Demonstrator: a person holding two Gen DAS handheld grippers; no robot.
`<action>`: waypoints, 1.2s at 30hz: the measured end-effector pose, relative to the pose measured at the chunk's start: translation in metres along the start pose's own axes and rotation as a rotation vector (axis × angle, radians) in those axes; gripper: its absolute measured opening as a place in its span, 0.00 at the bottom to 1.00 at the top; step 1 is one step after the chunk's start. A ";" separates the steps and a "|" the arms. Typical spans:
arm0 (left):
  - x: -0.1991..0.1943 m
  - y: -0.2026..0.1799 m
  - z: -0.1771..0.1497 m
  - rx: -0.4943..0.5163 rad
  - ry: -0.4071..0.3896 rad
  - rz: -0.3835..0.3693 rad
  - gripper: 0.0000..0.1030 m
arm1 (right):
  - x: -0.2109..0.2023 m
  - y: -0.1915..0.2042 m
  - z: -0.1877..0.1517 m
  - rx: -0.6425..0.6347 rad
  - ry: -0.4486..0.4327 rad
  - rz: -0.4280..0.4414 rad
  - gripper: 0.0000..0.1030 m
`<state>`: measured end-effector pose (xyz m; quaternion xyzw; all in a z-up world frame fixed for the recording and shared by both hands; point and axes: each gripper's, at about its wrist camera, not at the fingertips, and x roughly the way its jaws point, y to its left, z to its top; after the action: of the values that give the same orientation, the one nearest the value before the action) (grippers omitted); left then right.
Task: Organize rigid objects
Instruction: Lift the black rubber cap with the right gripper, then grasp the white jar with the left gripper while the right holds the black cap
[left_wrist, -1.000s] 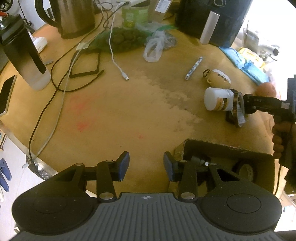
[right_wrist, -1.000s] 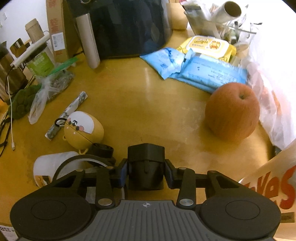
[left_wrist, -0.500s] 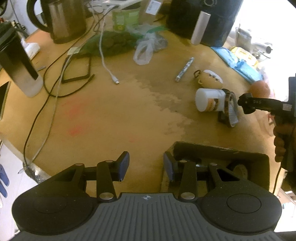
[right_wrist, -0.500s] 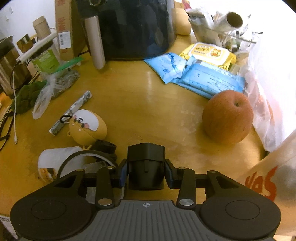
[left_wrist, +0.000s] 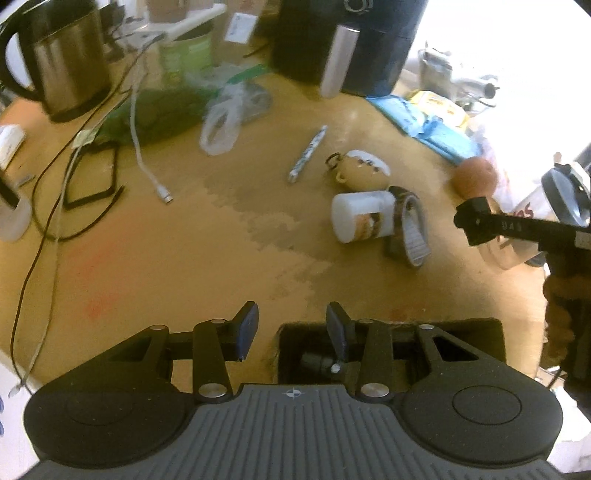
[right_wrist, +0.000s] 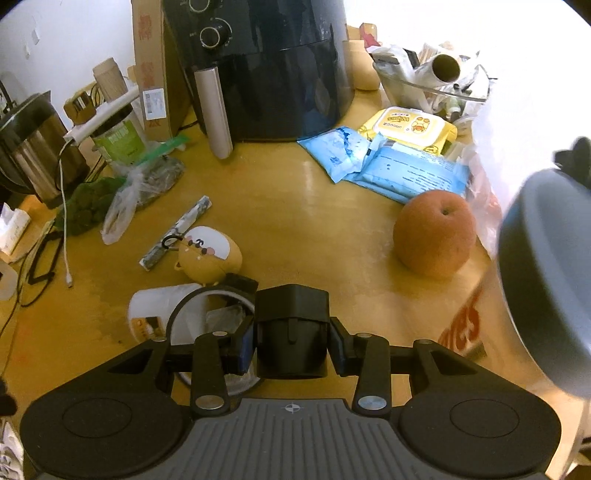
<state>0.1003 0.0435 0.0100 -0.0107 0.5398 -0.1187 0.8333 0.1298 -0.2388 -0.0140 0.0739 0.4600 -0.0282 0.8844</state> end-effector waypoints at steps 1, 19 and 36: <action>0.001 -0.002 0.002 0.008 -0.003 -0.003 0.39 | -0.002 0.000 -0.001 -0.001 0.001 0.001 0.42; 0.015 -0.028 0.036 0.173 -0.083 0.006 0.70 | -0.040 -0.004 -0.020 0.078 0.000 0.024 0.42; 0.061 -0.065 0.040 0.528 -0.070 0.090 0.70 | -0.057 -0.020 -0.046 0.223 -0.002 0.032 0.42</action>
<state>0.1478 -0.0365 -0.0184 0.2268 0.4609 -0.2176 0.8299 0.0572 -0.2524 0.0041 0.1791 0.4519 -0.0649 0.8715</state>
